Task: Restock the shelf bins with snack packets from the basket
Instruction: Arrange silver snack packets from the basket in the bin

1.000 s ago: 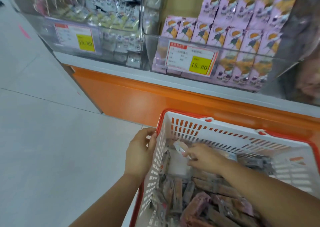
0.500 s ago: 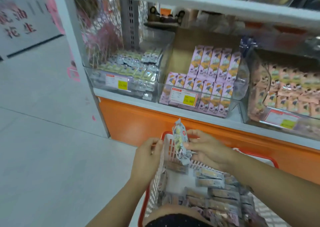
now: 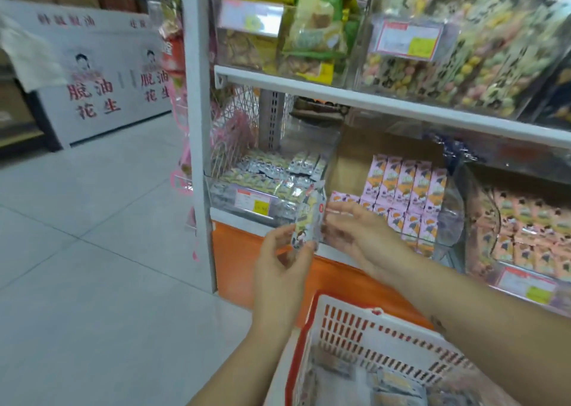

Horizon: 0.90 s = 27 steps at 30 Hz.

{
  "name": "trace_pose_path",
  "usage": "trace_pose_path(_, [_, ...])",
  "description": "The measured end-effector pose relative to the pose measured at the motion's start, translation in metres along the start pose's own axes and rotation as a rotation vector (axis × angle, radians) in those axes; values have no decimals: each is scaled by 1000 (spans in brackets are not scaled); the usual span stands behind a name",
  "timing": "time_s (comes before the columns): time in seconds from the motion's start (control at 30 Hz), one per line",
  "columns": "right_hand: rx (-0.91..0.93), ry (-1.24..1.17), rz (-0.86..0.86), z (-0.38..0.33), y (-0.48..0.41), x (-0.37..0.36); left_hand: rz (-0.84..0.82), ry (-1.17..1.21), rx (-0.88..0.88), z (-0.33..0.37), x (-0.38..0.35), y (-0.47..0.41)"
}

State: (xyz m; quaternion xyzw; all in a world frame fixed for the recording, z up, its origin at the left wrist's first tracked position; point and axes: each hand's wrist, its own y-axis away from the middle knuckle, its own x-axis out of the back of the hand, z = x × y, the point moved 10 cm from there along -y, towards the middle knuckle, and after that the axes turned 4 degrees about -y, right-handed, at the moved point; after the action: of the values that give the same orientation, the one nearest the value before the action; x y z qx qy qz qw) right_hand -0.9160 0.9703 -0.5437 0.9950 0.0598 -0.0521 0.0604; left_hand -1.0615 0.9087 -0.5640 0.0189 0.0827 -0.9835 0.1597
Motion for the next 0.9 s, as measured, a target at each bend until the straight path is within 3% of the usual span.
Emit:
trace_pose_path(0.07, [208,486,53,-38,-23,8,43,-78,-11,7,10,-26])
trace_pose_path(0.13, [409,1042,-12,-60,-44,0,56,-171,-33,13,17,-51])
trace_pose_path(0.23, [423,1351,-95,-46,-67,1,35,-261,-97,27,18,-87])
trace_pose_path(0.47, [437,1298,-146,-13,-76,6,41,-565,-240,35,-2,-187])
trace_pose_path(0.67, [422,1202,-235,-5,-79,7,20,-774,-119,-10,-39,-258])
trace_pose_path(0.9, [446,1181,-263,-9,-80,8,-151,-1006,-63,-28,-78,-283])
